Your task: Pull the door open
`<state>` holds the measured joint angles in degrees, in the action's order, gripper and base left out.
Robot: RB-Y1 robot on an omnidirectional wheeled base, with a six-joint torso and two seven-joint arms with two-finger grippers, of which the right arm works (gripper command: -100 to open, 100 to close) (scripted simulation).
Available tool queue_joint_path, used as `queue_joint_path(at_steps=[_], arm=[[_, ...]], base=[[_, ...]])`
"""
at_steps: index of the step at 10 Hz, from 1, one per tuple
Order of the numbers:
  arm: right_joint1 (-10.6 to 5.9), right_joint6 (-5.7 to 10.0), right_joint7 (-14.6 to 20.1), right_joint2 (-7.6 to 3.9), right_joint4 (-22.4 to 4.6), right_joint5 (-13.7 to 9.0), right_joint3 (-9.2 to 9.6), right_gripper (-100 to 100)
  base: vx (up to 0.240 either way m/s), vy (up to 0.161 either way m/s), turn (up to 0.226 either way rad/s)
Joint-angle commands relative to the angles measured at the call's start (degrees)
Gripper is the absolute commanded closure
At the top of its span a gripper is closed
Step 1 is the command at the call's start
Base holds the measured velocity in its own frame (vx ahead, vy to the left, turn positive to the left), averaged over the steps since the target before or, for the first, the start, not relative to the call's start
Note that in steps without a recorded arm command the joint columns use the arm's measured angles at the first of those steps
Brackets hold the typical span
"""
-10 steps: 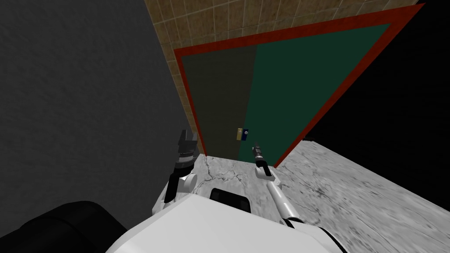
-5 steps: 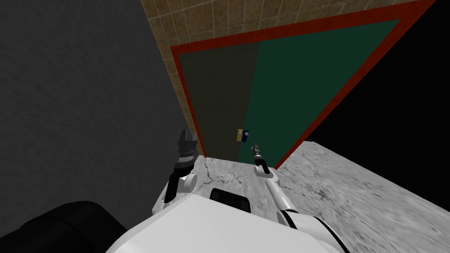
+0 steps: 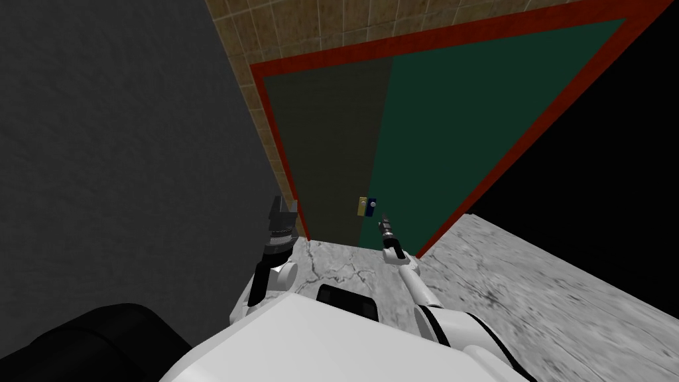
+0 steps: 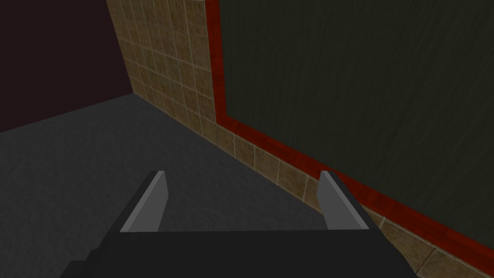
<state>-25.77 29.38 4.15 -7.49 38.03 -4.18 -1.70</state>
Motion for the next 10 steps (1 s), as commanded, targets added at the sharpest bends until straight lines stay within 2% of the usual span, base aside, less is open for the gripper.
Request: queue_joint_path(at_steps=[1,5,6,7,8,9,10], arm=[[-1.53,0.26,0.1,-0.07,-2.4,-0.1,-0.09,-100],[-4.68,0.34,0.2,-0.03,-7.0,-0.3,-0.20,-100],[-4.17,0.33,0.2,-0.05,-6.3,-0.3,-0.19,-100],[-3.33,0.37,0.6,-1.63,-6.9,-0.6,-0.86,-100],[-3.33,0.37,0.6,-1.63,-6.9,-0.6,-0.86,-100],[-2.35,0.43,1.1,-3.56,-7.4,-1.0,-1.62,-100],[-2.35,0.43,1.1,-3.56,-7.4,-1.0,-1.62,-100]], base=[[0.078,0.025,-0.010],[0.084,0.021,-0.003],[0.044,0.018,0.001],[-0.029,-0.030,-0.085],[-0.054,-0.039,-0.053],[-0.059,-0.038,-0.061],[-0.052,-0.034,-0.042]])
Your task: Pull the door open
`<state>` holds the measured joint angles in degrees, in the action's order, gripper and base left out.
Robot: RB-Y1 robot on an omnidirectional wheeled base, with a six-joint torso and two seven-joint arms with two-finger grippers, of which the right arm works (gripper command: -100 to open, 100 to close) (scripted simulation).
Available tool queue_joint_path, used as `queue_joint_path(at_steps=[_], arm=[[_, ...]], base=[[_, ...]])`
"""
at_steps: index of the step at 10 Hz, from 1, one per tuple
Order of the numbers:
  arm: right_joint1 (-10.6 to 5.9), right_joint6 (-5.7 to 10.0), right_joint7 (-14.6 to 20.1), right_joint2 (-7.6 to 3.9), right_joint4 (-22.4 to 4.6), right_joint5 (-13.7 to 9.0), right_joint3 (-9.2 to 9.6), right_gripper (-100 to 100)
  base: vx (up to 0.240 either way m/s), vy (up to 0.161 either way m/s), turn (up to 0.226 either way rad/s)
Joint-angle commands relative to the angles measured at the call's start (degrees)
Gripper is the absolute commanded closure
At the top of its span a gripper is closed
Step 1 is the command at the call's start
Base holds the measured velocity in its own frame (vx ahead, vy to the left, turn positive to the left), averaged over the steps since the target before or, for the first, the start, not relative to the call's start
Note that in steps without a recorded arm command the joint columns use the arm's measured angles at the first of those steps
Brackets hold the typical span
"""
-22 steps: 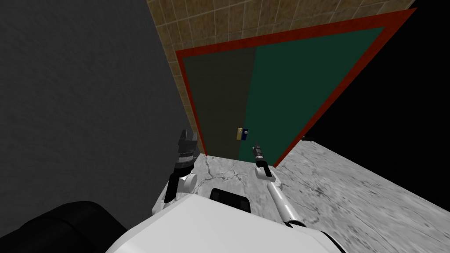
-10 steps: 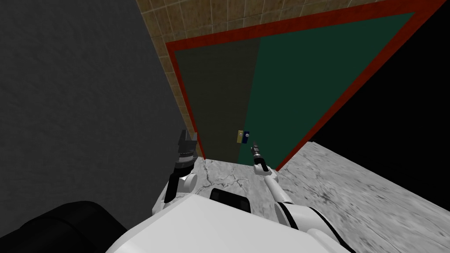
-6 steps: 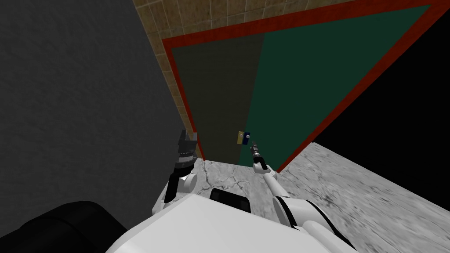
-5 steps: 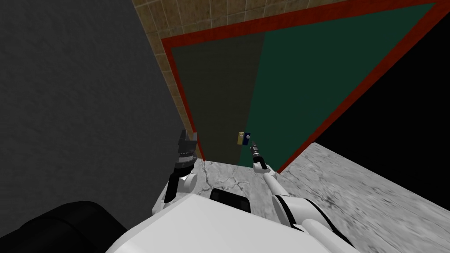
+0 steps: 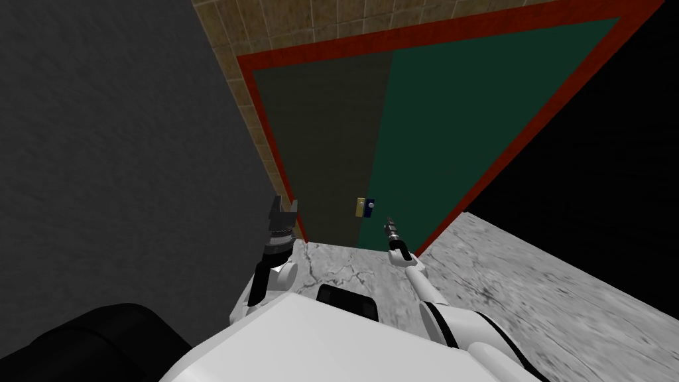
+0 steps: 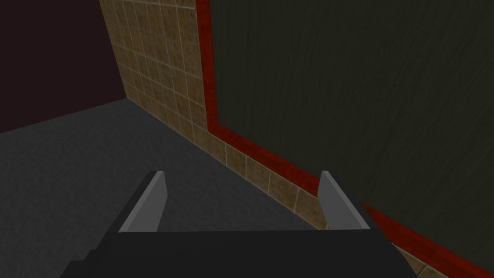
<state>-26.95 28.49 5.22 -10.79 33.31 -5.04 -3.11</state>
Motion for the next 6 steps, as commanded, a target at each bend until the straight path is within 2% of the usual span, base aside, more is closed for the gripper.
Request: queue_joint_path(at_steps=[1,2,3,4,5,6], arm=[[-1.17,1.33,0.1,-0.27,-2.7,-0.1,-0.21,-100],[-0.46,1.40,0.5,-1.77,-3.1,-0.4,-0.78,-100],[-0.46,1.40,0.5,-1.77,-1.2,-0.4,-0.78,-100],[-0.46,1.40,0.5,-1.77,-1.1,-0.4,-0.78,-100],[-0.46,1.40,0.5,-1.77,-2.5,-0.4,-0.78,-100],[0.41,1.50,1.2,-3.70,-3.6,-0.8,-1.47,-100]], base=[[-0.025,-0.024,0.006],[-0.009,-0.019,-0.020],[-0.004,-0.015,-0.034],[0.003,-0.005,0.000],[0.000,0.000,0.000],[0.007,-0.007,-0.035]])
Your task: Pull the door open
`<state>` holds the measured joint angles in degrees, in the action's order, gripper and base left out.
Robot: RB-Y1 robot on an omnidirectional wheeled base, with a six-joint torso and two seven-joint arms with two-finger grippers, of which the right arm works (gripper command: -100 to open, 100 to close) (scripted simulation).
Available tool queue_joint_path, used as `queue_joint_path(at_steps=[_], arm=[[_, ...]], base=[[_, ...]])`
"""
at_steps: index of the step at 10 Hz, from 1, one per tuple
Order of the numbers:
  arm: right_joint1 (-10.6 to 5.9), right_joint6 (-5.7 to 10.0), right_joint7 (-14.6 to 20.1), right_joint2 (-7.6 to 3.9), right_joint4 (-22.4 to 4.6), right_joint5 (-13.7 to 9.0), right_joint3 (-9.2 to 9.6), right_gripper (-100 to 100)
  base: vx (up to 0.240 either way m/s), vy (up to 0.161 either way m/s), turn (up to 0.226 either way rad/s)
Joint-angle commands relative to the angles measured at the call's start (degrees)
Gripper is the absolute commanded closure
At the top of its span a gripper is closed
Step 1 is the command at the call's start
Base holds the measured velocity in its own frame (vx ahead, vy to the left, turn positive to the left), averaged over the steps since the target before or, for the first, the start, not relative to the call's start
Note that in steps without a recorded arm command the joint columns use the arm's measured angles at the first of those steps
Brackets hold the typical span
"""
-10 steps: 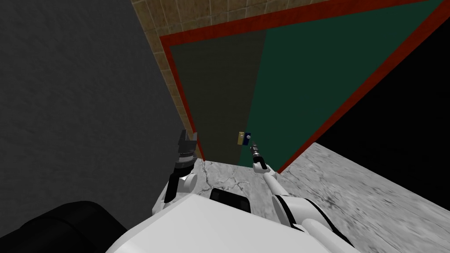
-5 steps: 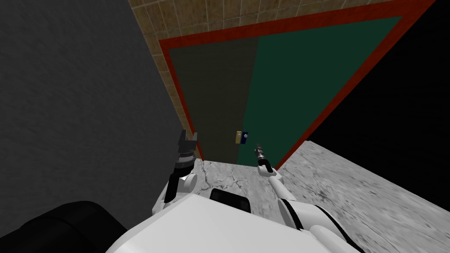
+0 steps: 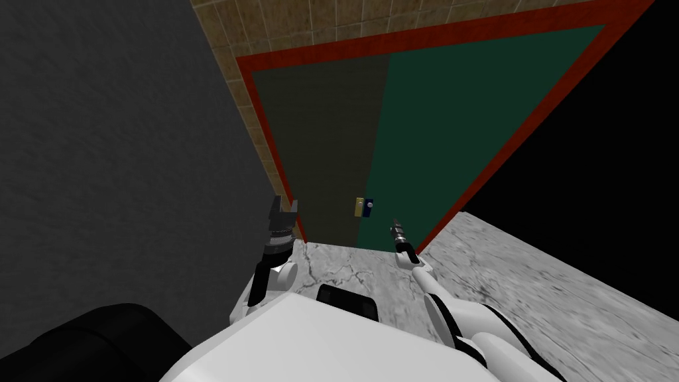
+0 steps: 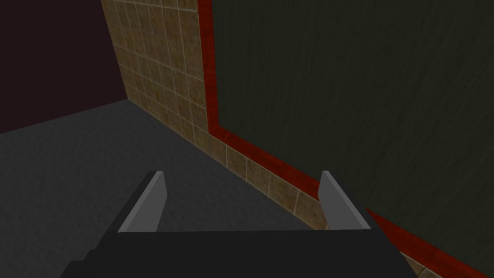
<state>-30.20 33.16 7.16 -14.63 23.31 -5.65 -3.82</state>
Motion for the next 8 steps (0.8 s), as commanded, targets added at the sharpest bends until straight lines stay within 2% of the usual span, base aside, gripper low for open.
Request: queue_joint_path(at_steps=[1,2,3,4,5,6,7,8], arm=[[2.86,-2.86,-0.7,0.14,2.9,-0.2,-0.76,-100],[3.66,-3.18,-0.7,0.14,6.1,-0.2,-0.76,-100],[4.42,-3.05,0.0,-1.68,6.0,-0.5,-1.36,-100],[4.42,-3.05,0.0,-1.68,7.1,-0.5,-1.36,-100],[4.42,-3.05,0.0,-1.68,6.0,-0.5,-1.36,-100],[4.42,-3.05,0.0,-1.68,6.0,-0.5,-1.36,-100],[5.02,-2.87,0.8,-3.43,5.6,-0.8,-1.84,-100],[5.18,-2.72,1.3,-4.21,5.4,-1.0,-1.95,-100]], base=[[0.007,-0.012,-0.021],[0.003,-0.007,0.003],[0.020,-0.011,0.007],[0.026,-0.010,-0.011],[0.016,-0.002,0.004],[0.000,0.000,0.000],[0.058,0.001,0.056],[0.142,0.026,0.112]])
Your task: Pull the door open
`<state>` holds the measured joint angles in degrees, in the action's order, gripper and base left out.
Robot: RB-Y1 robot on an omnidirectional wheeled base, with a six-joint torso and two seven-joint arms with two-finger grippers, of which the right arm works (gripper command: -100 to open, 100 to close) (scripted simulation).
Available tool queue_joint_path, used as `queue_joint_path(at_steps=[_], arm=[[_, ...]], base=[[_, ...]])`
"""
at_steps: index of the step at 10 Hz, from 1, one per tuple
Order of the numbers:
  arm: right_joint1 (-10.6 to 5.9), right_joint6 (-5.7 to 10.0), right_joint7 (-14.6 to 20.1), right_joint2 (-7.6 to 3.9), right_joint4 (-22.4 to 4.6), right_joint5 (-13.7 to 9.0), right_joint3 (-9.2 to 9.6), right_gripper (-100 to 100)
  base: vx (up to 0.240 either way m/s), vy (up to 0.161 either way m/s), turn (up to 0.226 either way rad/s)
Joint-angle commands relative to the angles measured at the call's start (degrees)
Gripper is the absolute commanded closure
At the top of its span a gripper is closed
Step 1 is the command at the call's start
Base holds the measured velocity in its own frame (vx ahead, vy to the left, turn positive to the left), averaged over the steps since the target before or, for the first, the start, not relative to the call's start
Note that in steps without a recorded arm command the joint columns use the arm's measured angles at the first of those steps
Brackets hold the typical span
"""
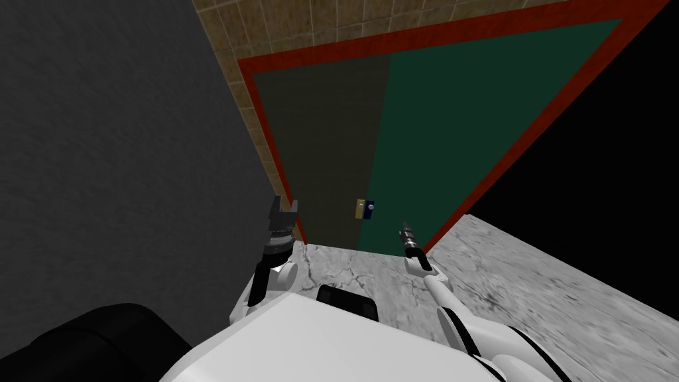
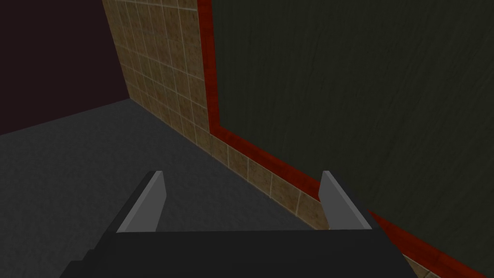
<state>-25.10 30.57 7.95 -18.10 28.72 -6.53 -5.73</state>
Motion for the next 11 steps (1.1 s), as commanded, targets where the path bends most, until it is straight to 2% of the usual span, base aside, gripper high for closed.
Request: queue_joint_path(at_steps=[1,3,6,7,8,10,11], arm=[[0.02,-0.01,0.9,-1.02,0.0,-0.1,0.03,-100],[-0.45,0.21,1.4,-0.84,0.2,0.0,0.46,-100],[-1.73,0.52,1.8,0.65,0.8,0.3,1.59,-100],[-1.73,0.52,1.8,0.65,0.8,0.3,1.59,-100],[-2.87,0.71,1.9,2.23,1.4,0.7,2.58,-100],[-2.87,0.63,1.9,2.23,4.3,0.7,2.58,-100],[-2.87,0.71,1.9,2.23,3.0,0.7,2.58,-100]], base=[[0.168,0.044,0.112],[0.191,0.044,0.126],[0.212,0.051,0.179],[0.127,0.071,0.035],[0.159,0.109,0.209],[0.097,0.104,0.067],[0.005,0.027,-0.033]])
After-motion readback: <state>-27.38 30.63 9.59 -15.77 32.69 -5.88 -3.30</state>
